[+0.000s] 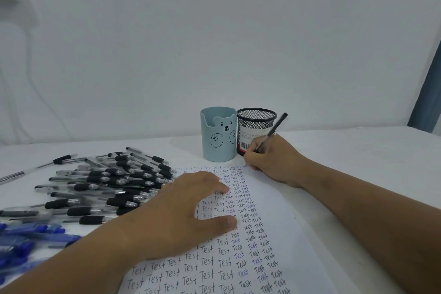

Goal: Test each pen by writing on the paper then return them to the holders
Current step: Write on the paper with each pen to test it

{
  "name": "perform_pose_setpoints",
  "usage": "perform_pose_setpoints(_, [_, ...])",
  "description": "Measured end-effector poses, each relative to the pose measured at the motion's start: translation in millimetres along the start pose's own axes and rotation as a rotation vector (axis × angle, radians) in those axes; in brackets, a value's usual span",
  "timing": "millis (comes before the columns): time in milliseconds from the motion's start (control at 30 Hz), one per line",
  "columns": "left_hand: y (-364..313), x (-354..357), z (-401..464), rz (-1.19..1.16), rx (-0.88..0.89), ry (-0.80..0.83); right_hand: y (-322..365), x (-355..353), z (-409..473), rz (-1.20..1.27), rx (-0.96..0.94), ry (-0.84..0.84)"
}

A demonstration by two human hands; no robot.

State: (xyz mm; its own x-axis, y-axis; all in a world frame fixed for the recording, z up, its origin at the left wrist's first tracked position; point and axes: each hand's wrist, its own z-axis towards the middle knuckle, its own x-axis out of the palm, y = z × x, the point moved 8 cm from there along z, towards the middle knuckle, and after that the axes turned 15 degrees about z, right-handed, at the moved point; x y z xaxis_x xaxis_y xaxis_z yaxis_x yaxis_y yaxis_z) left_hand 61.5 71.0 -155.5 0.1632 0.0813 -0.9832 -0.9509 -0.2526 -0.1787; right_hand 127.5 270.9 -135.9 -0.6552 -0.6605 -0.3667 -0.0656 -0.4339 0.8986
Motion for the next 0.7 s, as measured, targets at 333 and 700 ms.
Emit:
perform_pose_setpoints(333, [1.6,1.6,-1.5,-0.001,0.000,0.010,-0.8,-1.5,-0.8,0.029,0.018,-0.009])
perform_pose_setpoints(700, [1.2,1.0,-2.2,0.008,-0.005,0.023,0.4,-2.3,-0.4,0.001,0.014,-0.018])
